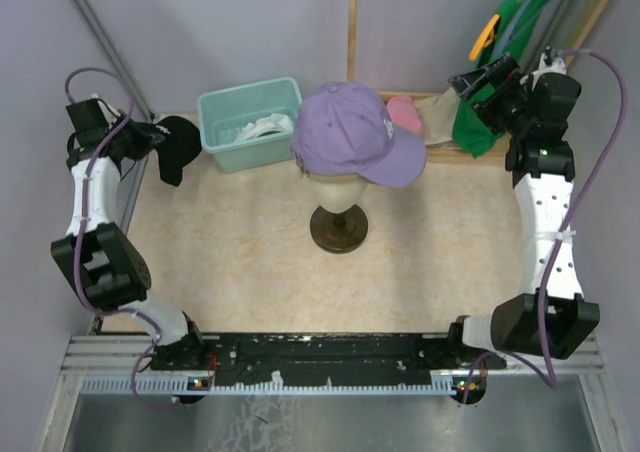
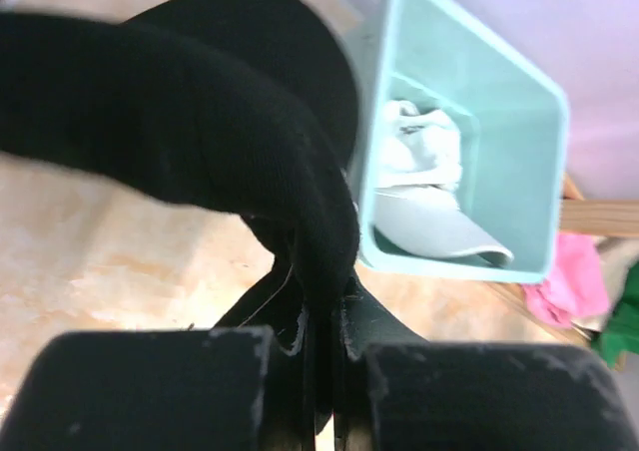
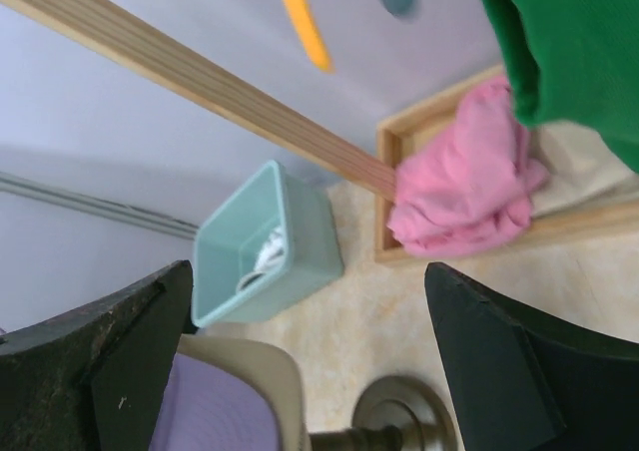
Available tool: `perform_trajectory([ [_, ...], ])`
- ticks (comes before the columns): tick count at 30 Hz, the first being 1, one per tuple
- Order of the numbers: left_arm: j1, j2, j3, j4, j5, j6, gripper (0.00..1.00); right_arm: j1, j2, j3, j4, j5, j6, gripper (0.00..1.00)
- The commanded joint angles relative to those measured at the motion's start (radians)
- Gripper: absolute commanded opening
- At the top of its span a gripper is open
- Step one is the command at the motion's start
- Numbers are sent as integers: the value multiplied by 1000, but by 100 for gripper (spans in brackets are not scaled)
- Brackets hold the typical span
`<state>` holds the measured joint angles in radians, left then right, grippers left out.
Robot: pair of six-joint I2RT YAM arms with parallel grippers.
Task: Stack the hats
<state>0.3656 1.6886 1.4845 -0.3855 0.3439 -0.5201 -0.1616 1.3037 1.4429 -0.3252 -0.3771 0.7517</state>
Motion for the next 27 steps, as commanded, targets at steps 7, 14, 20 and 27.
perform_trajectory([
  [7,-15,-237,43,122,270,-146,0,63,112,288,394,-290,202,98],
  [14,-27,-273,232,96,501,-221,0,184,156,429,393,-500,312,97],
  [20,-140,-235,369,125,696,-301,0,256,176,546,253,-600,373,96],
  [27,-353,-130,589,25,702,-265,0,306,229,719,36,-620,316,96],
])
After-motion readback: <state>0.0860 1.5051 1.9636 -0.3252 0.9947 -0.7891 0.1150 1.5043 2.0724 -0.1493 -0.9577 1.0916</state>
